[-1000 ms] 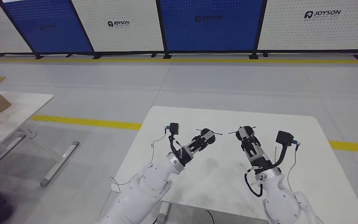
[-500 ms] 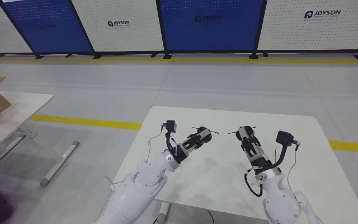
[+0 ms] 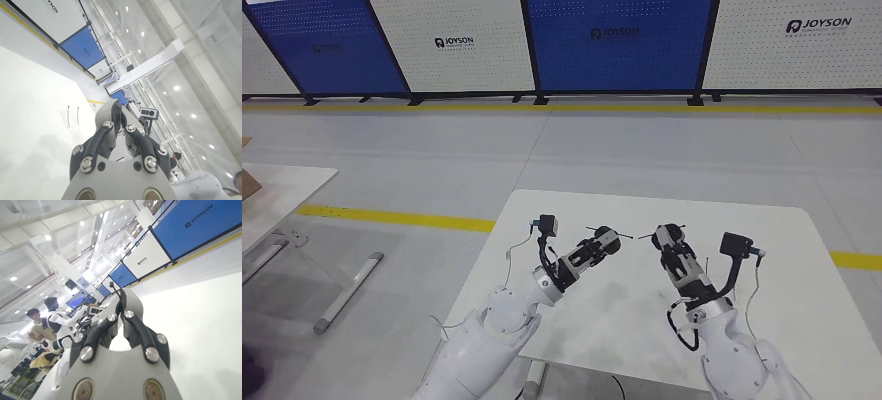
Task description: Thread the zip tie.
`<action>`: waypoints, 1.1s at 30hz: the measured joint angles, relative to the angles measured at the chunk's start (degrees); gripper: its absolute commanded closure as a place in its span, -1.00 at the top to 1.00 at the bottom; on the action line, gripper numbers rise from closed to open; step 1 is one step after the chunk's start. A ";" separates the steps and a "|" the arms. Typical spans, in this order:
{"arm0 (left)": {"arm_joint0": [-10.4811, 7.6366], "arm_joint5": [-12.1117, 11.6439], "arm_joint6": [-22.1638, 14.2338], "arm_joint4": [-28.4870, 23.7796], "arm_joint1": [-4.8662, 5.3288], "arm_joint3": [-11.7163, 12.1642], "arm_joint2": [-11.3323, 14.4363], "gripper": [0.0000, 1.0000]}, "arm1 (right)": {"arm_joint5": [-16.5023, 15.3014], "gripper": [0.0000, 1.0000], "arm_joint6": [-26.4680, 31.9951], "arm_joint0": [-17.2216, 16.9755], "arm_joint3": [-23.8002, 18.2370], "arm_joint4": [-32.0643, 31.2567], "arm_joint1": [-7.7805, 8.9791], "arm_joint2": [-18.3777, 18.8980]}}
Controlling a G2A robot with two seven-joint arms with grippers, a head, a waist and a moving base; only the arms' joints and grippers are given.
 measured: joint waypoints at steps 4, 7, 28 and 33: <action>0.00 0.00 0.00 0.00 0.00 0.00 0.00 -1.00 | 0.43 -1.00 -0.46 0.38 0.43 -0.67 -0.23 -0.65; 0.00 0.00 0.00 0.00 0.00 0.00 0.00 -1.00 | 0.71 -1.00 -0.27 0.73 0.86 -0.86 -0.36 -1.00; 0.00 0.00 0.00 0.00 0.00 0.00 0.00 -1.00 | 1.19 -1.00 0.15 1.37 1.49 -1.51 -1.02 -1.41; 0.00 0.00 0.00 0.00 0.00 0.00 0.00 -1.00 | 1.38 -1.00 0.17 1.55 1.31 -1.68 -1.18 -1.59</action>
